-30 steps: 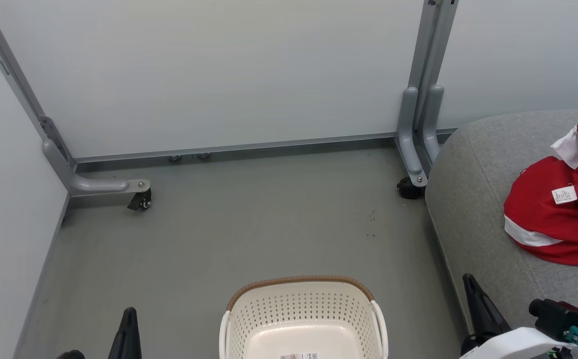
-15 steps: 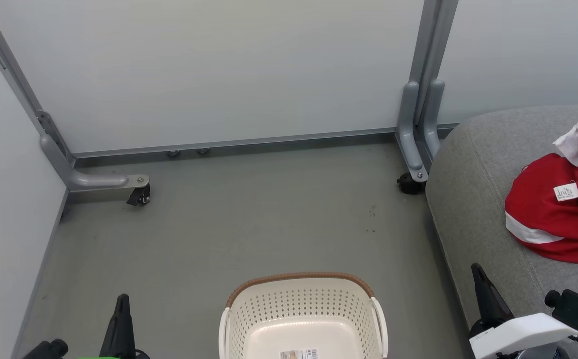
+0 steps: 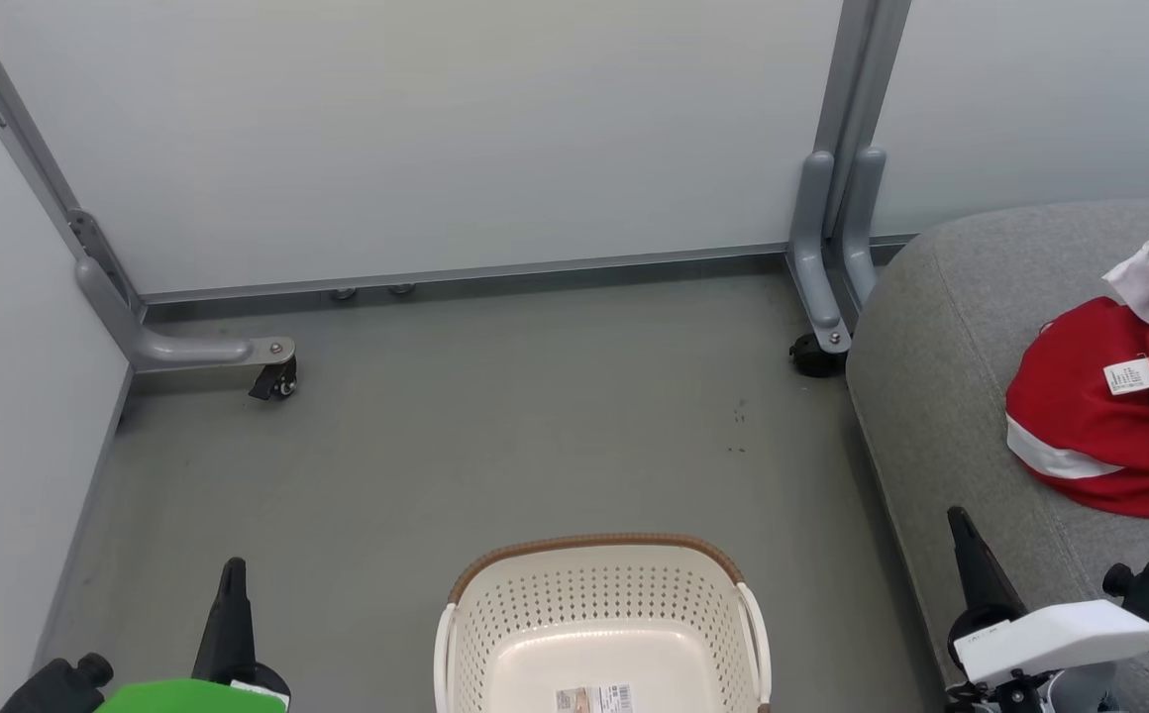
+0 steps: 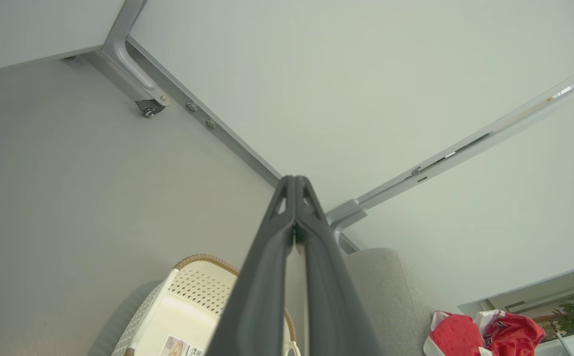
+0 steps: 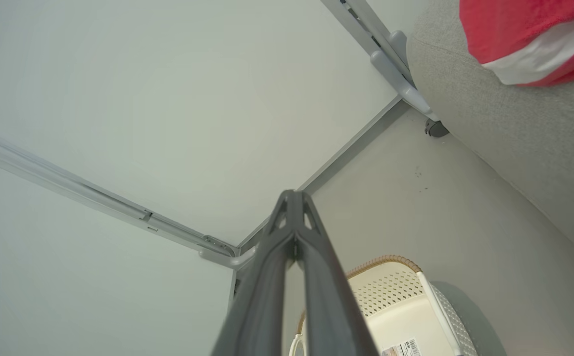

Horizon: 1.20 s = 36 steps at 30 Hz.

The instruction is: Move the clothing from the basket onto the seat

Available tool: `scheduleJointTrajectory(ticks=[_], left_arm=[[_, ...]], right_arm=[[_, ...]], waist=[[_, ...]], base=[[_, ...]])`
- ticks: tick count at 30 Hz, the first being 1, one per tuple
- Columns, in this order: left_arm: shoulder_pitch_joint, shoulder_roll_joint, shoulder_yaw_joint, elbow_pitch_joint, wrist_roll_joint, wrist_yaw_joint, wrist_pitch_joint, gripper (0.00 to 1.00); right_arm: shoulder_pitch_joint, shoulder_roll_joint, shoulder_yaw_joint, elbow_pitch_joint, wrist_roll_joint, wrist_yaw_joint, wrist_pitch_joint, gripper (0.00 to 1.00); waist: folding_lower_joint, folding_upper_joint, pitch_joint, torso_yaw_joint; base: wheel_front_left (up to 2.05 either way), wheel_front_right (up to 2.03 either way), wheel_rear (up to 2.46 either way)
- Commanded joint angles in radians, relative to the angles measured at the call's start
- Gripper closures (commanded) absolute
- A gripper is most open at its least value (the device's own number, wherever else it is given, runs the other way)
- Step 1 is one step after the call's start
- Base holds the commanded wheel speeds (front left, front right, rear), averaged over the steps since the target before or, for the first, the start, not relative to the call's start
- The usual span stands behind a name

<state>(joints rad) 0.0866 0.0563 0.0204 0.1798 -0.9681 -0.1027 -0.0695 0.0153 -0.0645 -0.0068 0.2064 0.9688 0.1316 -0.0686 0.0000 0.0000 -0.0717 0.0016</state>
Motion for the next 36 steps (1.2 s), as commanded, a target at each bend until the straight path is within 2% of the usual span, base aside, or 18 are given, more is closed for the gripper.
scheduleJointTrajectory(ticks=[1, 36], left_arm=[[-0.034, 0.009, 0.007, -0.005, -0.034, -0.005, 0.008, 1.0], [-0.128, 0.009, 0.047, 0.034, -0.379, -0.02, 0.099, 1.0]], right_arm=[[-0.026, -0.004, -0.008, -0.006, 0.033, -0.001, 0.009, 1.0], [-0.082, 0.001, -0.058, 0.018, 0.375, -0.001, 0.102, 1.0]], waist=[[0.0, 0.0, 0.002, 0.0], [0.0, 0.0, 0.036, -0.001]], base=[[0.0, 0.0, 0.0], [0.0, 0.0, 0.0]])
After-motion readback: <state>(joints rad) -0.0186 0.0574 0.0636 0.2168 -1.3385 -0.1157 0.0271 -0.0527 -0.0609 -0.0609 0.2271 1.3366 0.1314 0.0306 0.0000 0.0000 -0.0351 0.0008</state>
